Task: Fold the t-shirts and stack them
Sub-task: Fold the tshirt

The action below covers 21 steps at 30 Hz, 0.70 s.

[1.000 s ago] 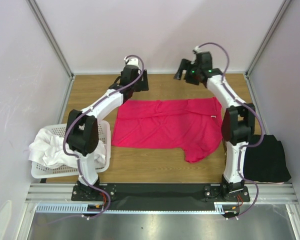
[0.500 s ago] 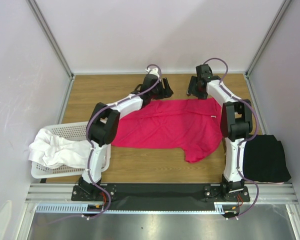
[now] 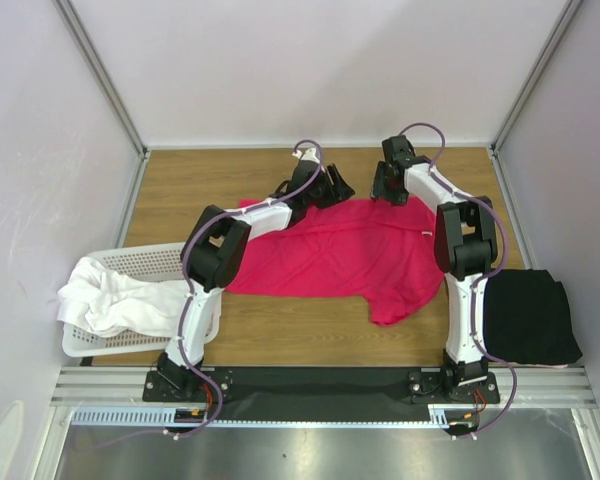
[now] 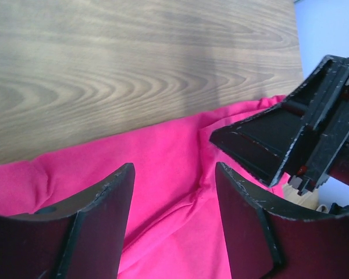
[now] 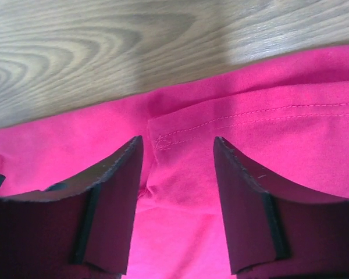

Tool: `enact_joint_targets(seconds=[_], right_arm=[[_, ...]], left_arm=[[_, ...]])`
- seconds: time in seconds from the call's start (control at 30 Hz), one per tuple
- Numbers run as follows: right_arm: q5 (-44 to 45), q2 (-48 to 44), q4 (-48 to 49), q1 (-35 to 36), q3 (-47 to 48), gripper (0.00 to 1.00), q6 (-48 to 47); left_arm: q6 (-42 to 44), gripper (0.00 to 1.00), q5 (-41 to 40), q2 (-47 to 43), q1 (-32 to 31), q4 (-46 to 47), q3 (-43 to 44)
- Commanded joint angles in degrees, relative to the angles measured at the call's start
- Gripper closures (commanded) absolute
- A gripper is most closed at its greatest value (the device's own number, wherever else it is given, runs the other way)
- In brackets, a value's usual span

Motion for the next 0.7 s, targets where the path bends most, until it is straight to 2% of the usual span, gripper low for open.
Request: enact_joint_targets(seconds=[0.0, 0.27, 0.5, 0.67], right_arm=[[2.13, 1.91, -0.34, 0.52, 1.39, 0.44, -1.04], [5.02, 3.76, -1.92, 1.75, 3.24, 0.48, -1.39], [6.88, 2.36, -2.72, 2.19, 2.98, 0.72, -1.21], [7.23, 0.25, -4.03, 2.63, 2.89, 0.73, -0.95]], left_arm=[[-3.04, 0.37, 0.68, 1.12, 0.32, 3.41, -0.79], [-3.57, 0.4, 1.39, 2.52, 0.23, 3.59, -1.31], [-4.45, 0.41, 0.51, 3.49, 0.32, 3.41, -2.28], [-5.41, 0.41, 0.5, 4.11, 0.41, 4.03, -2.99]])
